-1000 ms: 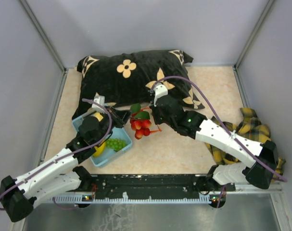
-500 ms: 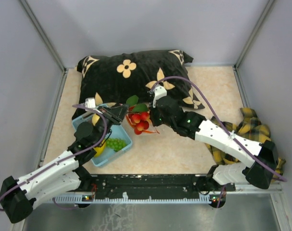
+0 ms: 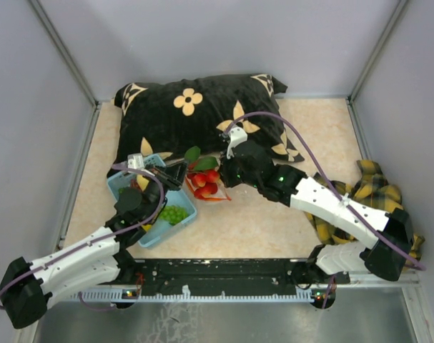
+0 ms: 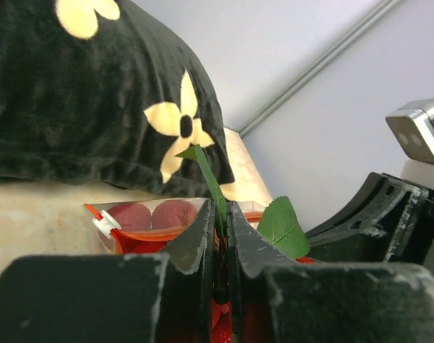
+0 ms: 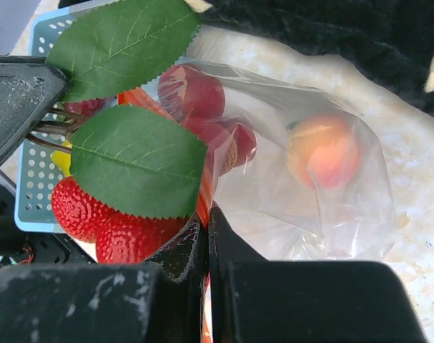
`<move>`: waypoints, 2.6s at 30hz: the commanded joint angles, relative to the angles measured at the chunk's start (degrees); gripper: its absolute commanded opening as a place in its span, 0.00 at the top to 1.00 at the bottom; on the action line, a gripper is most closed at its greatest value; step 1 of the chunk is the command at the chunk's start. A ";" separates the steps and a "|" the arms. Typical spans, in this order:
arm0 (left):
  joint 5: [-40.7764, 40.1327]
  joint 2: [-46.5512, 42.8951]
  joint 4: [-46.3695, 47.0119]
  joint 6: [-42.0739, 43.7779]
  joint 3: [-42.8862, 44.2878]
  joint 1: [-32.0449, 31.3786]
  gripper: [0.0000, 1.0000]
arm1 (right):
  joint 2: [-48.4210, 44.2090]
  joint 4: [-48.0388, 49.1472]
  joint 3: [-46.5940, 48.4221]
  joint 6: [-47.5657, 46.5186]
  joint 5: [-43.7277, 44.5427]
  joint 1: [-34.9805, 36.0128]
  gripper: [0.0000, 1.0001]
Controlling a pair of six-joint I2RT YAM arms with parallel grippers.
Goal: Place the food in the zip-top bag and seal the zipper
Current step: Place the fake fruit in the zipper food storage bag.
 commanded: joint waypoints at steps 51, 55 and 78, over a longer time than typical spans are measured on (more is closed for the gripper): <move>-25.57 10.77 25.96 50.58 -0.22 -29.64 1.00 | -4.53 7.68 -4.25 3.97 -11.57 -6.68 1.00; -29.33 14.33 30.52 57.04 -1.18 -29.84 1.00 | -4.10 7.77 -3.72 4.09 -13.70 -6.87 1.00; -40.17 30.88 61.39 85.77 1.74 -37.19 0.78 | -3.38 8.12 -3.93 4.82 -16.77 -8.80 1.00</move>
